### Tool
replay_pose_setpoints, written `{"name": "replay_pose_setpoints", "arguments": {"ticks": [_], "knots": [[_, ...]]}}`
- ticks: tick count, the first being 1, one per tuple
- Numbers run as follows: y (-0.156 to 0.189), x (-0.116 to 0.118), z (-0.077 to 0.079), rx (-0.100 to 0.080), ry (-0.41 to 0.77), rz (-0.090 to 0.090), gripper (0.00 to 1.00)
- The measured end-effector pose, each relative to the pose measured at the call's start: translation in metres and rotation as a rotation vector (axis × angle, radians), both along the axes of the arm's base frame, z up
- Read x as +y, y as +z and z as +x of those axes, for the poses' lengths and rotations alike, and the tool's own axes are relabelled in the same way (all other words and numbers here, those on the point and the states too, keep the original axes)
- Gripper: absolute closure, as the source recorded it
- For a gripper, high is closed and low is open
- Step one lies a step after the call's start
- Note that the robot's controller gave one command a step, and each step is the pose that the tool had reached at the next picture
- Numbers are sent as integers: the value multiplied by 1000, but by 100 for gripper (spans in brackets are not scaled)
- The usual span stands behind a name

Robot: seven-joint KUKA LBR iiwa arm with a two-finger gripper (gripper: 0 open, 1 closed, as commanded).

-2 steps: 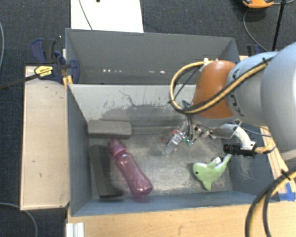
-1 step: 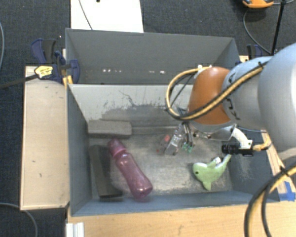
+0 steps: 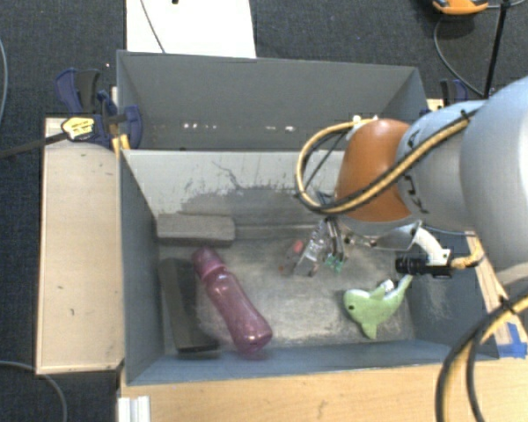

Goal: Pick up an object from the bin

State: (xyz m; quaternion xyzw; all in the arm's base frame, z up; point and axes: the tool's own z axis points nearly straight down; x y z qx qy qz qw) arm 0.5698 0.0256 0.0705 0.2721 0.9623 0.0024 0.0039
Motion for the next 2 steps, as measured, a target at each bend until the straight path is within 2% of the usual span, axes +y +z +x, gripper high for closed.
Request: {"name": "replay_pose_setpoints", "arguments": {"ticks": [1,2], "knots": [[4,0,-1,2,0,0,100],[25,0,-3,9,1,0,100]]}}
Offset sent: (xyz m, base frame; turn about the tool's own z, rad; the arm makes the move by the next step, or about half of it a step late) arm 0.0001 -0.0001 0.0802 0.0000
